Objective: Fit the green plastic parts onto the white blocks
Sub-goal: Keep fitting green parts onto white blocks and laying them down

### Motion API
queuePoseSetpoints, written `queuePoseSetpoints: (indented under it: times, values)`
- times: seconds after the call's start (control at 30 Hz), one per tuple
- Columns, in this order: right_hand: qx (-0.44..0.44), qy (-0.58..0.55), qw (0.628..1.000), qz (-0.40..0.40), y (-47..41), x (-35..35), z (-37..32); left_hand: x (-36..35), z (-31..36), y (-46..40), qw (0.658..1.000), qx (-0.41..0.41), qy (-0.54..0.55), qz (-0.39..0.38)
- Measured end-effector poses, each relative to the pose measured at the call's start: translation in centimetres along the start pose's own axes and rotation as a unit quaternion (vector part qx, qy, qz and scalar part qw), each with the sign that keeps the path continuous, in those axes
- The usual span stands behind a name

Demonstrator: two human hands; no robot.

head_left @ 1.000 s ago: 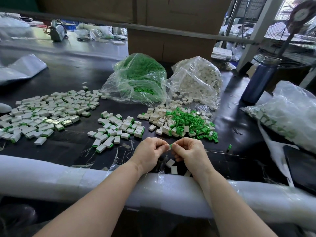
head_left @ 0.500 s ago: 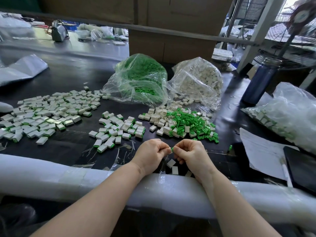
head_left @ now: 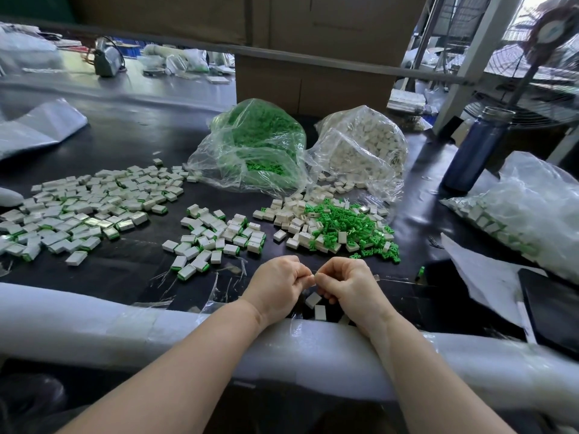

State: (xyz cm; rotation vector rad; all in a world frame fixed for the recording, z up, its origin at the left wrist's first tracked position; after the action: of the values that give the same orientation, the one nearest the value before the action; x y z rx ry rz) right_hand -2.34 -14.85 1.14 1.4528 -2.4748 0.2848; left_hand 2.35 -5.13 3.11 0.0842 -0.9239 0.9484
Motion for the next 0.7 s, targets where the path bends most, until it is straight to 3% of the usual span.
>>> queuePoseSetpoints:
  times: [0.33,0.7]
  values:
    - [0.013,-0.105,0.993,0.06,-0.3,0.9,-0.2,0.4,-0.9,-0.1,0.987,0.074,0.137,0.036]
    - [0.018,-0.14,0.989,0.042,-0.1,0.7,-0.5,0.1,-1.4,-0.1,0.97,0.115,0.215,0.022]
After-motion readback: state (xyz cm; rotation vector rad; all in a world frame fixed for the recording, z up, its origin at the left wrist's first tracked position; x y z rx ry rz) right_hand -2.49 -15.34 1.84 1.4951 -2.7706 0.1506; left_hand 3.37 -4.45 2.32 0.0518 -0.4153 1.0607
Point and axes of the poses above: each hand's wrist, its own y-axis away from the middle knuckle, its own x-axis out of the back of the hand, z = x × y, the point moved 9 cm from there along -y, towards the middle knuckle, and after that the axes turned 8 degrees about z, right-handed, at the moved point
